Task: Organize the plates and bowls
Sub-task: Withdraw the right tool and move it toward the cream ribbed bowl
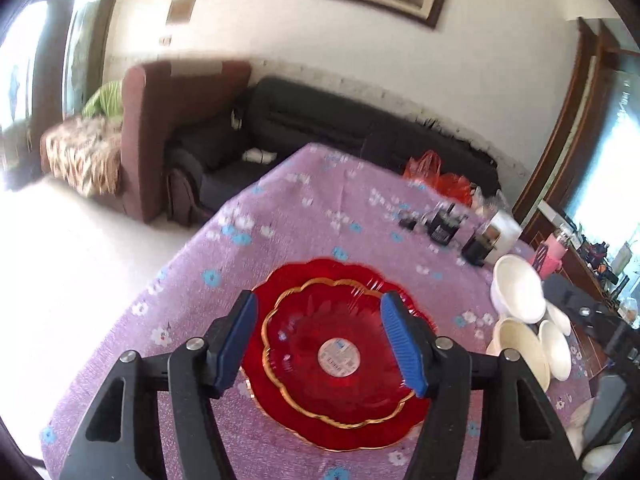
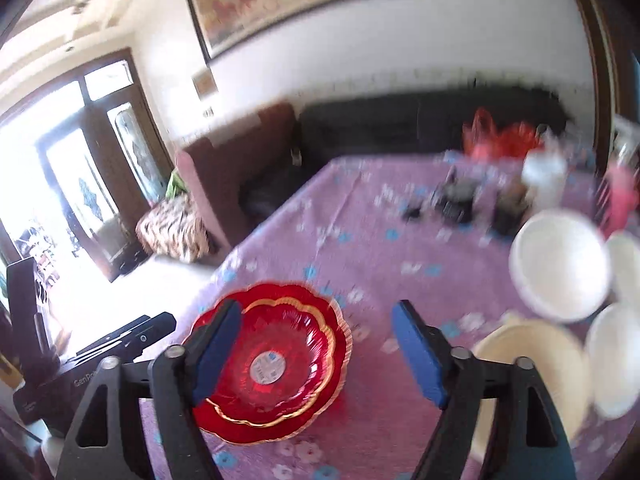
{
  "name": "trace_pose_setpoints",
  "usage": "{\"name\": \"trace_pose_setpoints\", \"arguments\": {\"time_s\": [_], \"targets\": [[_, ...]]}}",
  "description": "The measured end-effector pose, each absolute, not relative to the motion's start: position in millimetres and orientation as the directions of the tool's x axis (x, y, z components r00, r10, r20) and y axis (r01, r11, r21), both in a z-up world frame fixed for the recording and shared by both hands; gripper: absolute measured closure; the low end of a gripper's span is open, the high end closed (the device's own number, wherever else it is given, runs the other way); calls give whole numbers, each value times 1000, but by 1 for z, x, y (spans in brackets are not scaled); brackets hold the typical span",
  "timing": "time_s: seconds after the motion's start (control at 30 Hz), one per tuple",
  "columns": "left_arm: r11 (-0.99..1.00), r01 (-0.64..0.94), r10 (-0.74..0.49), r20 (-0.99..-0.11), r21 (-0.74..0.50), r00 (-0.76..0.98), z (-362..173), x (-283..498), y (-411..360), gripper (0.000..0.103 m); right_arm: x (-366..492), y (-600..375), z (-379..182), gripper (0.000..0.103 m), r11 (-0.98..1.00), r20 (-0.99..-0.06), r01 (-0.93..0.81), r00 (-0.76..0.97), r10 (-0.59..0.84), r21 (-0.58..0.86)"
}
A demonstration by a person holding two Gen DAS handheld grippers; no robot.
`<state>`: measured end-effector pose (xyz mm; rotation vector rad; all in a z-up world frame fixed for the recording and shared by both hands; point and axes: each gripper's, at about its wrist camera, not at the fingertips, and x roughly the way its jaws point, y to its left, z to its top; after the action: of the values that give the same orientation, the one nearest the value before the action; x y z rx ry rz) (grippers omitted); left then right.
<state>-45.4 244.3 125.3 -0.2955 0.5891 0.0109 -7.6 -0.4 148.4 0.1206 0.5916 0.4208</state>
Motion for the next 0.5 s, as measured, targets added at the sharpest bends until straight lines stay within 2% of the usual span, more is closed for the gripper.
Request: {"name": "trace_pose_setpoints", "arguments": {"time_s": [0.07,0.13,0.17,0.23,0.27,0.37,0.5], "targets": [[968,-94,-27,-471,-232,882,142,-64,229,31,-38,-22,166,7,931,-414,-340,834,364,132],[977,-104,28,-369,-188,929,159,-85,211,19,-67,-43,175,0,948,-320,-317,896,306,20],[978,-113,52,-326,-173,944,166,-93,202,15,-75,-53,178,0,953,-307,-301,908,284,-9],[979,-126,85,-243,-159,966,179,-110,187,0,-84,-77,183,0,961,-304,-276,917,259,-13],[980,-123,88,-211,-158,974,184,-117,179,0,-90,-92,187,0,970,-287,-244,929,232,-4],[985,-85,56,-187,-149,981,195,-125,160,0,-107,-139,200,0,985,-228,-163,959,171,52],[991,-8,-24,-236,-135,972,199,-120,133,0,-111,-196,206,0,983,-255,-80,959,120,163]]}}
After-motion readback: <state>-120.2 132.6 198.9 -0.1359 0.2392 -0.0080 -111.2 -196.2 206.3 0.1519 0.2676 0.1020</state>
